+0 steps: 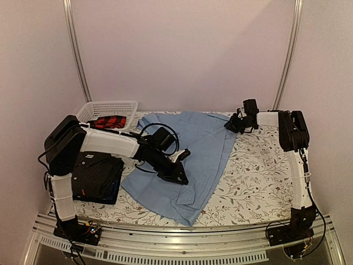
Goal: Fold and stack the long sleeve shirts
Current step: Move the 1/3-folded shirt to the center of the board.
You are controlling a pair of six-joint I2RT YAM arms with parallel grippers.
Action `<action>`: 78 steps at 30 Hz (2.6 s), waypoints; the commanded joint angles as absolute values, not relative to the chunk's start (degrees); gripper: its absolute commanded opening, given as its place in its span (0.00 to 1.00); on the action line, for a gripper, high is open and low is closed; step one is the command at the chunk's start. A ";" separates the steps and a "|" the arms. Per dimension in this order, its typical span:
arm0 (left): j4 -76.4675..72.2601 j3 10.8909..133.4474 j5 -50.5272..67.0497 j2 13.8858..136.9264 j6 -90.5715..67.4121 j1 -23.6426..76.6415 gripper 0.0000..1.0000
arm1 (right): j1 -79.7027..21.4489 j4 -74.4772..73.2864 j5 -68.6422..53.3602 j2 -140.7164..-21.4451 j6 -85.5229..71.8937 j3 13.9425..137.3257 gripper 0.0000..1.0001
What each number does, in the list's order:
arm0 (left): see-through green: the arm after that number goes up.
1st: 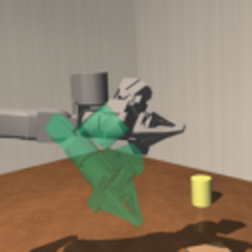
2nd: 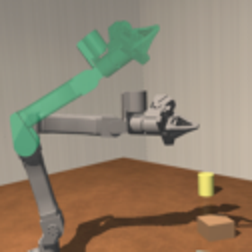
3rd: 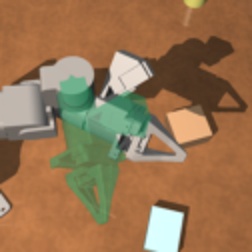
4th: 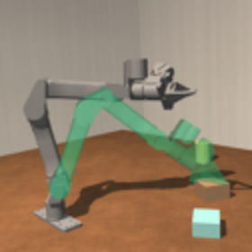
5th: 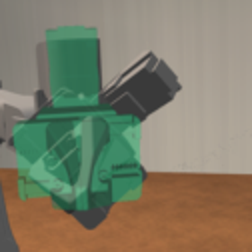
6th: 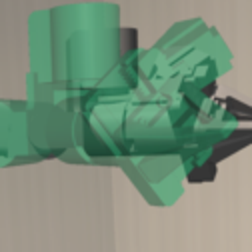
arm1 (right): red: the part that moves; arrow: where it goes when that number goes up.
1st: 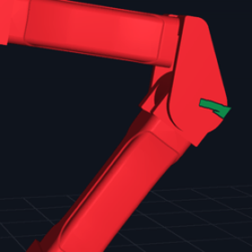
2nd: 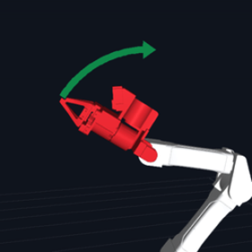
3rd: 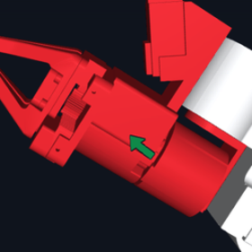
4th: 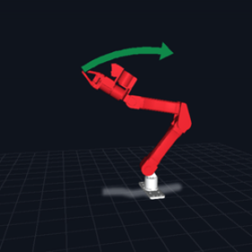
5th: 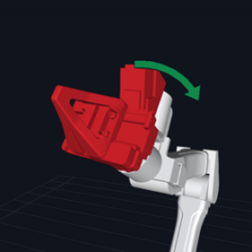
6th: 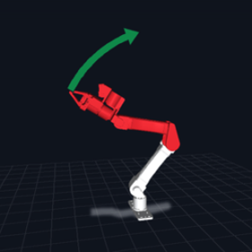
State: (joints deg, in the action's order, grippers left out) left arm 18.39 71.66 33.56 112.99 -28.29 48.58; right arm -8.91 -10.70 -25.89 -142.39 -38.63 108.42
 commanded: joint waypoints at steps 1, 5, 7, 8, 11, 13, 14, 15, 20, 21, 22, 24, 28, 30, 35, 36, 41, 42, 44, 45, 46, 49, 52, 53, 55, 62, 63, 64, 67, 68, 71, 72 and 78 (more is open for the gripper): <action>21.65 76.64 34.76 119.09 -24.85 50.40 0.16 | -8.44 -13.90 -28.73 -143.63 -36.83 112.36 0.21; 24.41 80.98 33.03 123.56 -24.70 51.80 0.16 | -8.43 -15.00 -29.18 -139.93 -34.53 112.98 0.28; 25.90 82.58 32.73 125.86 -24.97 52.34 0.16 | -8.44 -15.87 -29.13 -137.93 -33.12 112.98 0.31; 26.22 83.26 32.85 126.78 -25.37 52.58 0.15 | -8.50 -16.42 -29.11 -137.05 -32.67 112.88 0.33; 26.39 85.81 33.44 129.49 -27.48 53.48 0.15 | -8.82 -17.63 -27.77 -132.80 -30.80 110.28 0.37; 26.56 88.87 33.57 131.34 -29.22 54.26 0.15 | -9.05 -17.19 -26.80 -128.87 -30.05 105.44 0.37; 26.56 90.78 33.51 132.47 -30.30 54.65 0.15 | -9.11 -17.10 -26.27 -126.74 -29.71 103.34 0.38; 26.54 93.09 33.53 133.72 -31.24 54.87 0.15 | -9.21 -16.74 -25.66 -125.03 -29.51 100.78 0.38; 24.08 106.16 34.69 141.78 -38.90 56.00 0.15 | -9.83 -15.52 -23.05 -113.41 -28.54 88.11 0.40; 22.87 108.48 35.26 143.34 -40.58 56.33 0.15 | -10.17 -15.38 -22.84 -111.20 -28.56 85.63 0.40; 21.57 111.24 36.56 145.05 -42.02 56.53 0.15 | -10.65 -15.47 -22.32 -109.60 -28.56 83.41 0.40; 21.03 117.24 37.44 147.92 -43.90 56.96 0.15 | -12.07 -15.75 -21.07 -105.33 -28.64 78.96 0.40; 20.99 120.42 35.81 145.94 -44.06 57.09 0.16 | -15.16 -16.36 -19.31 -96.97 -29.83 69.62 0.41; 19.07 113.44 33.01 139.96 -43.26 56.81 0.19 | -17.66 -16.41 -17.33 -92.31 -31.13 64.90 0.41; 12.66 94.09 31.40 123.99 -42.27 54.48 0.23 | -25.77 -14.06 -14.69 -82.26 -36.87 51.94 0.38; 12.42 90.88 31.15 121.67 -41.89 53.93 0.23 | -26.96 -13.14 -14.64 -80.75 -38.22 49.28 0.36; 12.09 78.00 30.61 112.50 -38.76 50.79 0.22 | -34.15 -13.00 -11.67 -72.82 -45.78 39.21 0.32; 12.76 76.24 30.02 111.21 -37.83 50.05 0.22 | -35.96 -12.81 -10.90 -71.31 -47.47 37.42 0.31; 14.50 73.27 27.85 109.11 -35.61 48.58 0.22 | -39.32 -12.86 -9.09 -68.84 -50.93 33.88 0.30; 15.18 71.81 26.72 108.15 -34.70 47.81 0.22 | -40.84 -12.70 -8.31 -67.83 -52.13 32.18 0.30; 15.45 69.90 26.44 107.39 -34.14 47.04 0.22 | -42.26 -12.40 -7.90 -67.12 -53.74 30.40 0.29; 15.45 67.37 27.73 106.35 -33.33 45.29 0.20 | -45.34 -11.21 -8.24 -65.06 -57.58 25.91 0.28; 17.91 66.84 25.68 106.09 -31.63 45.21 0.19 | -47.48 -11.59 -8.92 -64.29 -59.72 23.36 0.27; 18.76 66.47 24.98 106.00 -31.19 45.17 0.19 | -47.92 -11.92 -9.18 -63.99 -60.15 22.64 0.27; 19.52 65.56 24.51 105.91 -30.56 45.07 0.19 | -48.46 -13.07 -9.25 -63.24 -60.96 21.37 0.27; 20.49 59.95 23.29 103.82 -29.42 45.04 0.18 | -48.78 -15.18 -10.56 -59.15 -63.84 15.33 0.28; 20.25 59.00 23.37 103.75 -29.44 45.03 0.18 | -48.78 -14.93 -10.70 -59.06 -64.10 15.07 0.28; 19.92 58.10 23.36 103.57 -29.46 45.11 0.18 | -48.78 -14.86 -10.57 -59.19 -64.28 15.09 0.28; 18.57 55.36 24.24 103.36 -30.38 45.35 0.17 | -48.80 -14.91 -9.86 -61.06 -64.19 16.10 0.29; 17.94 54.84 24.80 103.29 -30.75 45.68 0.17 | -48.83 -16.46 -8.90 -62.28 -63.88 16.80 0.29; 17.05 54.34 25.11 103.28 -31.68 47.59 0.17 | -48.65 -22.76 -4.89 -63.37 -63.70 19.05 0.29; 16.81 54.36 25.24 103.49 -31.98 48.26 0.17 | -48.47 -24.22 -3.97 -62.95 -64.05 19.64 0.29; 14.20 54.55 26.91 103.73 -34.07 51.02 0.17 | -44.69 -33.14 -0.29 -58.58 -64.74 22.00 0.32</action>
